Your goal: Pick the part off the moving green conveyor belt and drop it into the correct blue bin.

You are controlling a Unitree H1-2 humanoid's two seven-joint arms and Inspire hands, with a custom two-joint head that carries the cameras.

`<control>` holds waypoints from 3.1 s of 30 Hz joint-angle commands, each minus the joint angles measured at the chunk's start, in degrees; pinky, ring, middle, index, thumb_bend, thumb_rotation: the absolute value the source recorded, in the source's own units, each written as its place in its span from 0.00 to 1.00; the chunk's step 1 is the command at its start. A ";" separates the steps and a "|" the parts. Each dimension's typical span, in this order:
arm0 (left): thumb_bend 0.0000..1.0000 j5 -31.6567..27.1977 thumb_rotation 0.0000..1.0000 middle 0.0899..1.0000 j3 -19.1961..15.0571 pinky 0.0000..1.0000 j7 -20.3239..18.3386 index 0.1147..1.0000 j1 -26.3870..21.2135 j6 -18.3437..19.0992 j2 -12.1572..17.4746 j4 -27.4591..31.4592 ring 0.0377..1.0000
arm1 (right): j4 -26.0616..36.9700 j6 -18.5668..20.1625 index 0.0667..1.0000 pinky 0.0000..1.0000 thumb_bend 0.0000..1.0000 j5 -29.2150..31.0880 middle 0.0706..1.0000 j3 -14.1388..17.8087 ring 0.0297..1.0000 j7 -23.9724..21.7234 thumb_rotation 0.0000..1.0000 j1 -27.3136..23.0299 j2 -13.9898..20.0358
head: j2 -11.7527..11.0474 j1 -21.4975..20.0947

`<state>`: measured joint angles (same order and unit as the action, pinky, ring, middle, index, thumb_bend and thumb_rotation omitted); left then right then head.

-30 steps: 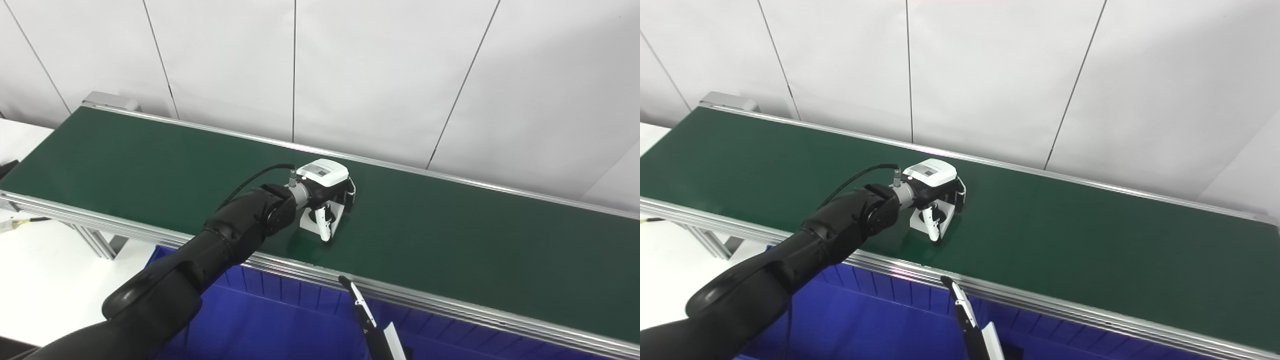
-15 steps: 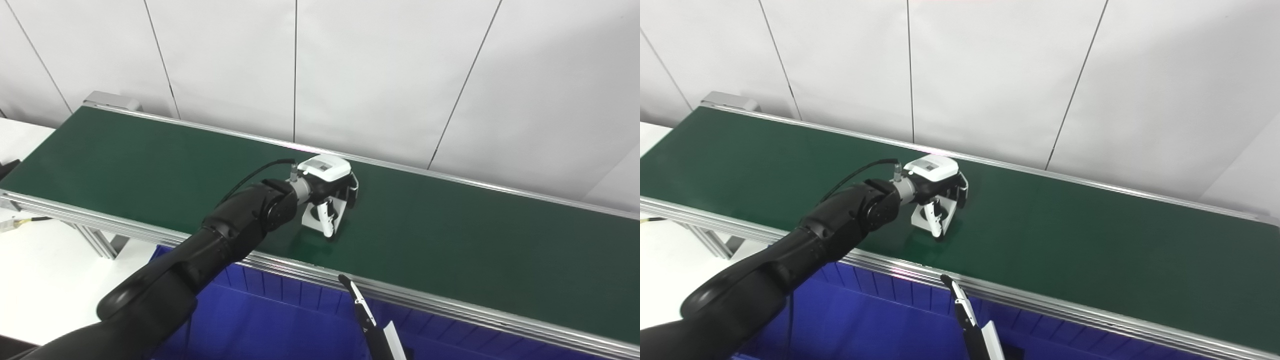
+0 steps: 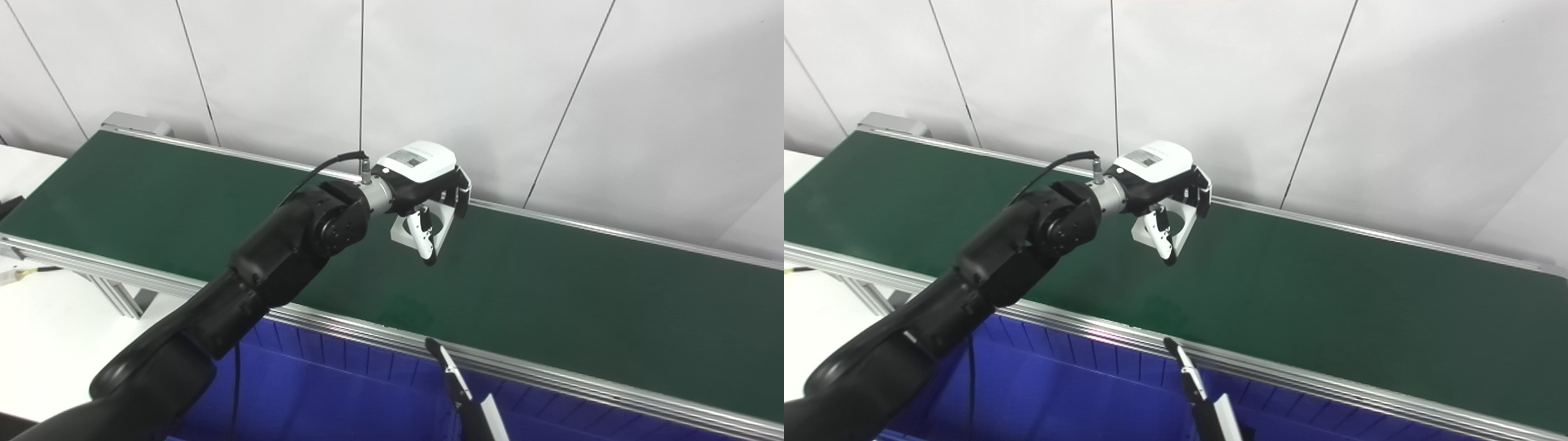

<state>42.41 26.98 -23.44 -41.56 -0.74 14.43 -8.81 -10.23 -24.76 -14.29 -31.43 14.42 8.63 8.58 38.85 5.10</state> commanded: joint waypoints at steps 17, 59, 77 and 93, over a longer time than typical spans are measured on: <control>0.50 -0.91 0.00 0.45 -9.22 0.37 0.19 0.45 16.86 3.55 3.88 25.47 0.39 | 3.40 -2.16 0.95 0.92 0.98 3.38 0.95 4.01 0.96 -2.57 0.95 0.81 0.60 | 1.70 3.41; 0.50 8.72 0.00 0.46 -11.04 0.42 35.43 0.44 45.57 -9.80 1.77 1.59 0.39 | 5.25 -2.14 0.95 0.95 0.99 4.22 0.95 8.78 0.96 -7.01 0.95 3.36 -1.24 | 1.67 5.76; 0.92 9.63 0.17 0.62 -8.86 0.54 30.31 0.61 45.63 -5.25 3.27 3.90 0.58 | 5.10 -2.14 0.95 0.93 1.00 3.70 0.95 9.23 0.96 -7.52 0.96 2.83 -1.22 | 2.03 6.08; 1.00 9.18 0.35 0.71 -8.05 0.65 28.46 0.73 46.94 -3.26 2.89 8.32 0.68 | 4.64 -2.13 0.95 0.99 1.00 5.35 0.95 10.05 0.97 -8.35 0.95 2.27 -0.63 | 2.48 6.20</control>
<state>51.63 18.99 3.54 5.53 -3.31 17.00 -2.83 -7.00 -24.76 -9.55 -21.75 6.60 11.51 7.98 41.31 11.34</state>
